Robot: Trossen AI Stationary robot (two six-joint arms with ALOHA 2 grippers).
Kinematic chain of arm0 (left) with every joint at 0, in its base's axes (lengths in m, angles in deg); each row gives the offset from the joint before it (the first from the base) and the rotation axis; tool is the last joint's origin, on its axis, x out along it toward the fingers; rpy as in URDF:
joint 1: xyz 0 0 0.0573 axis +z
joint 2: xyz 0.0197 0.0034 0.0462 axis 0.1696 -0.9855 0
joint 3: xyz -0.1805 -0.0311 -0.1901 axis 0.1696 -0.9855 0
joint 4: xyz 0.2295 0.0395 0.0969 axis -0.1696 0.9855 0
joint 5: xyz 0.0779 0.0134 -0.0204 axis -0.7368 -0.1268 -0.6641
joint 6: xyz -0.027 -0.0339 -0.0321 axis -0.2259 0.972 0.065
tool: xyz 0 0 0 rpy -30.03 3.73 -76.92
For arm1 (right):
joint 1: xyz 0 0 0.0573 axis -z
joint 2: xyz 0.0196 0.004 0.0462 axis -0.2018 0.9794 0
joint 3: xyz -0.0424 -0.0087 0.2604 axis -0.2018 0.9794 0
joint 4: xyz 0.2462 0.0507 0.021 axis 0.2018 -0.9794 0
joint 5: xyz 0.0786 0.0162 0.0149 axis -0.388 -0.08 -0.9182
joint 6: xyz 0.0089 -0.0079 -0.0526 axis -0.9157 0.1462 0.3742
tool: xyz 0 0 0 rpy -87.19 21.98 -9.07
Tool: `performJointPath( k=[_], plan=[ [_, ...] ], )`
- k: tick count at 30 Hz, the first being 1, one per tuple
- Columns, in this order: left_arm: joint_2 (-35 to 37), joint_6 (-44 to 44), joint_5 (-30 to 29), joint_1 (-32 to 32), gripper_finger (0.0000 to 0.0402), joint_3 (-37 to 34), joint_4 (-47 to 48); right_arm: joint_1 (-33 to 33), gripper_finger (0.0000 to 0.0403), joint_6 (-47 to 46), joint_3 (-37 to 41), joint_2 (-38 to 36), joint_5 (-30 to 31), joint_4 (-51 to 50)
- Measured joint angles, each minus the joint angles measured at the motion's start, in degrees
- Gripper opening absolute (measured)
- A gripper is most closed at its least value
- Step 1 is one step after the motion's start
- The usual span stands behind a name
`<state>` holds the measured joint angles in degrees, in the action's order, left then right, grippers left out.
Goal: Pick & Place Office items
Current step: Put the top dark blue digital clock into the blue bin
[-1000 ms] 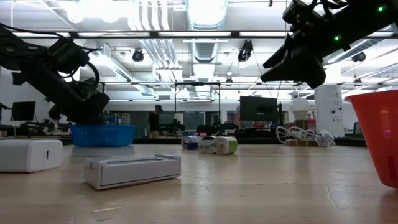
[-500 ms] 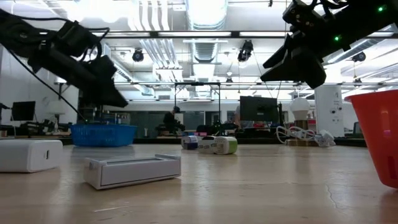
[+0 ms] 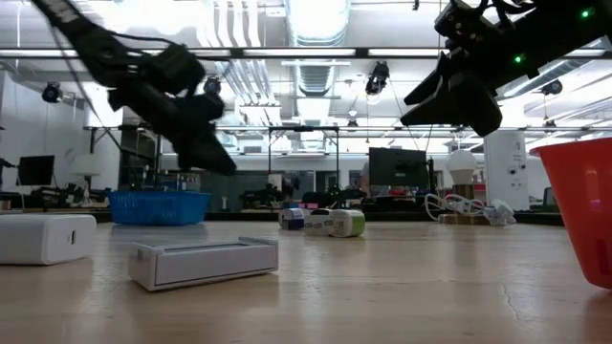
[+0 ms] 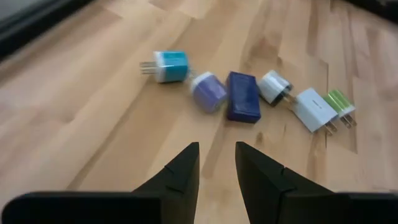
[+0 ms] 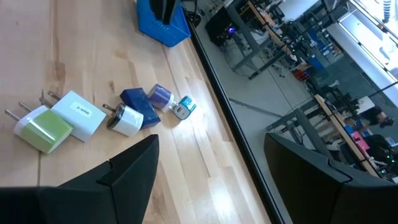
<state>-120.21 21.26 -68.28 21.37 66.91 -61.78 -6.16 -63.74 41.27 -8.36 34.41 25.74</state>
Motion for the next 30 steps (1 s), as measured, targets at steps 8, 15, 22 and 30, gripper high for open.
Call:
performJointPath(
  k=[8,15,22,30],
  plan=[
    [-14.1,-4.7,0.2,-6.8,0.0108,15.4,9.9,0.0,0.0286,-0.1,0.0,0.0,0.0,-0.4],
    [-22.4,-9.8,0.0,-12.4,0.0108,26.8,15.0,0.0,0.0286,-0.3,0.0,0.0,0.0,-0.7],
    [-27.4,-13.9,-2.7,-14.4,0.0108,32.3,18.3,0.0,0.0286,-0.4,0.0,0.0,0.4,-0.8],
    [-30.0,-18.9,-1.9,-14.5,0.0117,33.1,20.7,0.0,0.0286,-0.4,0.0,0.0,0.5,-0.9]
  ],
)
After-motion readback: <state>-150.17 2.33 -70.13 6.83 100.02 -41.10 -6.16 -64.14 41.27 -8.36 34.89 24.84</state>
